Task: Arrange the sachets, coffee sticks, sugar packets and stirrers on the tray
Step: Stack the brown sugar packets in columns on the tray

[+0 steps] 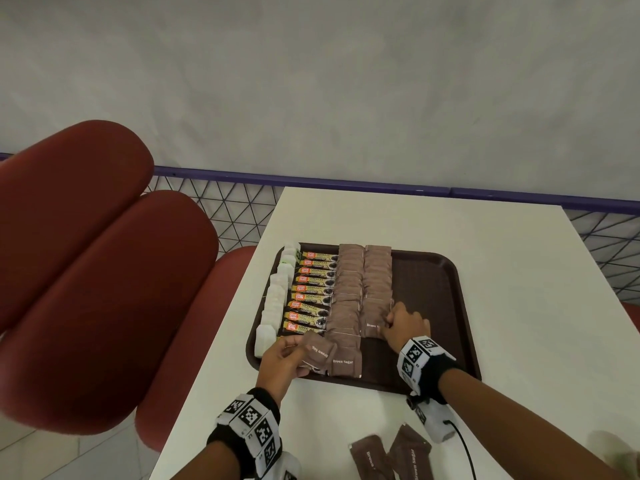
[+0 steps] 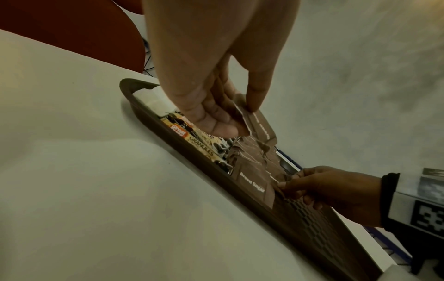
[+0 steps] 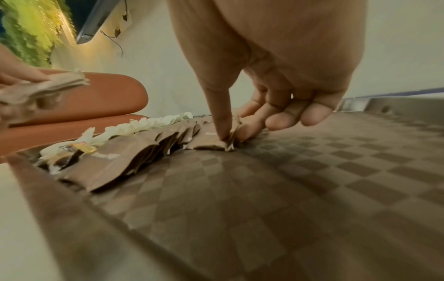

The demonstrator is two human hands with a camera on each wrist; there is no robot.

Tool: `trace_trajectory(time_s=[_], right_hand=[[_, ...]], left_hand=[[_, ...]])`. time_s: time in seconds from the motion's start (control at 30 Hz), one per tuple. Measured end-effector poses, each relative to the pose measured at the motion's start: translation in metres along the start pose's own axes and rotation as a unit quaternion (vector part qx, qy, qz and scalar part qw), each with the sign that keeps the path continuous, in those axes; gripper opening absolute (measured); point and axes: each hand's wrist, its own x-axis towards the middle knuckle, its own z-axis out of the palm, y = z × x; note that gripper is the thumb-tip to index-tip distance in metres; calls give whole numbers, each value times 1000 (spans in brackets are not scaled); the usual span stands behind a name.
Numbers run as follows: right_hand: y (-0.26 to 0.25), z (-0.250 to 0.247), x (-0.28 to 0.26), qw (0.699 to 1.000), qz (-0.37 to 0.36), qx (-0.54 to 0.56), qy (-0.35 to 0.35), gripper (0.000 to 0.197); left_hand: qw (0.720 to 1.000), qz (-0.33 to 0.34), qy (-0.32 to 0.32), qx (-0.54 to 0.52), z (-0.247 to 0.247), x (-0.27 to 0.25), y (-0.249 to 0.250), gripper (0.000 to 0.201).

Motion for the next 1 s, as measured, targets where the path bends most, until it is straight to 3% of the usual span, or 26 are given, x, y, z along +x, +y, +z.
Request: trace_trajectory(time_s=[0.17,0.3,0.4,0.47,0.53,0.63,0.73,0.83,0.9,1.0], right_hand=[[-3,-1,-1,1000,0,-29,-7,39],[-9,-9,-9,998,-28,-11,48,29],[-14,-15,-17,991,-93,57,72,21],[-19,-18,-24,973,-165,161,34,21],[-27,-22,-33,933,-232,271,-54,31],[-38,-20,-45,900,-273,295,-170,56],[-41,-18,-52,907,-278,236,-209,58],[-34,-25,-51,933,-270,197,-136,38],[-21,-30,-44,957,-206,191,-69,22],[-1,-35,-32,966,-65,249,-26,25]], left_hand=[[1000,1,-5,-16,1,2,-1,10],[999,15,-12,-45,4,0,2,8],[998,20,-15,-49,5,-1,2,8],[999,23,-19,-37,7,-2,2,9],[999,32,-28,-12,12,-5,2,11],[997,39,-53,27,20,-8,5,11],[997,34,-73,22,30,-9,7,18],[997,44,-62,21,35,-10,8,26],[997,49,-47,27,34,-8,6,28],[997,48,-41,41,28,-8,1,22]])
